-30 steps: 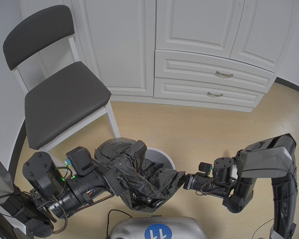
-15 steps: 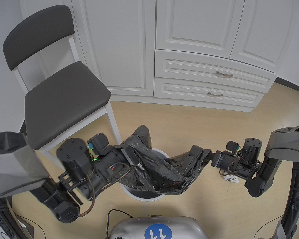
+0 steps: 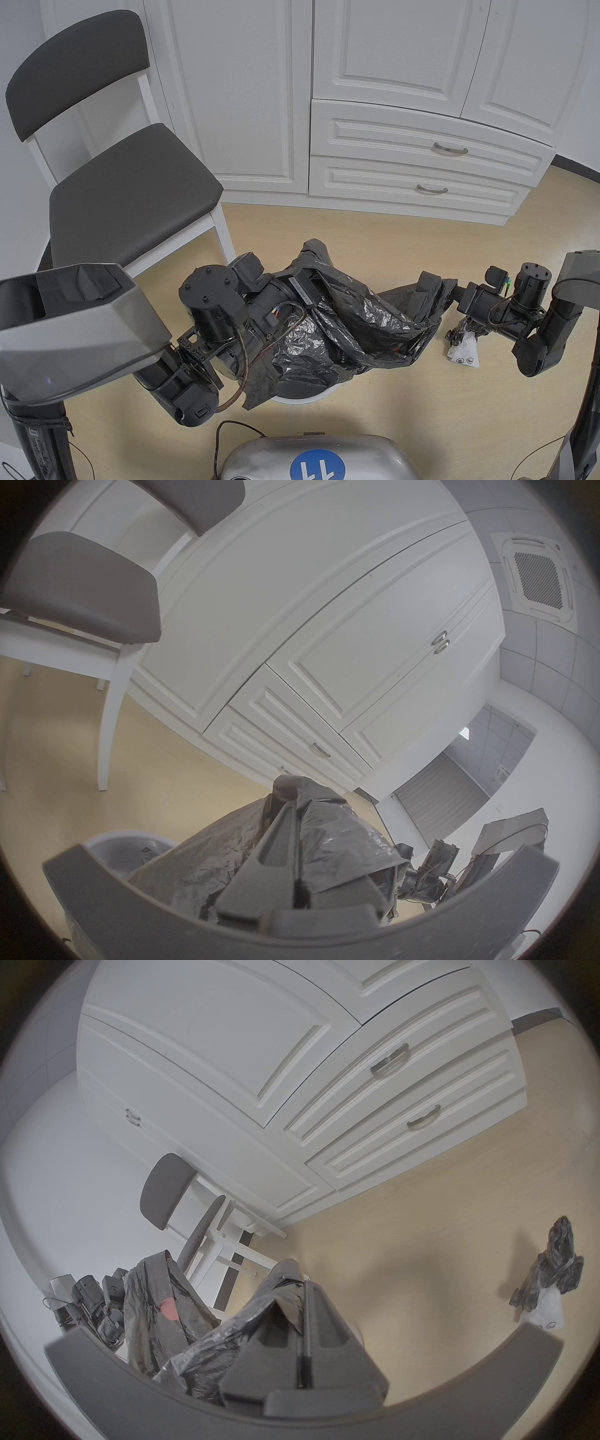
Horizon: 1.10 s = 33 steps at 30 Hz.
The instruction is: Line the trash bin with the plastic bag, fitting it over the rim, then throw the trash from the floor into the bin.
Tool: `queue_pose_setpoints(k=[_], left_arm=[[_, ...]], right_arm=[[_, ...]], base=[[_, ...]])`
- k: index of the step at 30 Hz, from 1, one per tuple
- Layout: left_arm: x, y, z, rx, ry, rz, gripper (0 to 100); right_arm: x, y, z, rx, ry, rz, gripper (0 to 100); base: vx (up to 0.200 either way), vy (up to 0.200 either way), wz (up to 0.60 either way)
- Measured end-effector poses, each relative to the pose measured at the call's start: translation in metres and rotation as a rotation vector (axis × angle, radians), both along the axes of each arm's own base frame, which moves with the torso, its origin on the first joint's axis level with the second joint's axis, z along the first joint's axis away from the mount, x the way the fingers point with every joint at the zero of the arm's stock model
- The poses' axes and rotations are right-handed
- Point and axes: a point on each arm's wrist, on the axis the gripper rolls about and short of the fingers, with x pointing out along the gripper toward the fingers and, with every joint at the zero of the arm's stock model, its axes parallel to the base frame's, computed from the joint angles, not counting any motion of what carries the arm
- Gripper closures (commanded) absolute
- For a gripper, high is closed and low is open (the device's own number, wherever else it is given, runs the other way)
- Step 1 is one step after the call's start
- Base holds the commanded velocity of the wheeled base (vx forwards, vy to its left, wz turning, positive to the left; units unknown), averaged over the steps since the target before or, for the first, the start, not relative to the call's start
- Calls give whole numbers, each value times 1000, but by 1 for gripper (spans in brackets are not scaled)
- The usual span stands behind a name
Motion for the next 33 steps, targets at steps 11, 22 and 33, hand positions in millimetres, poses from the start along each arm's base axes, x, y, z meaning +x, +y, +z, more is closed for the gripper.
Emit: queue_pose_setpoints(k=[11,22,33], left_arm=[[29,-15,2,0,-17,-24,100],[71,-35,-35,21,1,-17,100],[116,-32,-74,39,25,30,100]], right_arm=[[-8,0,11,0,-23,5,100],[-39,27,45,13,-91,99,100],[-92,89,57,-3,-119,297,100]], base=[[0,0,0],[0,0,0],[0,0,0]])
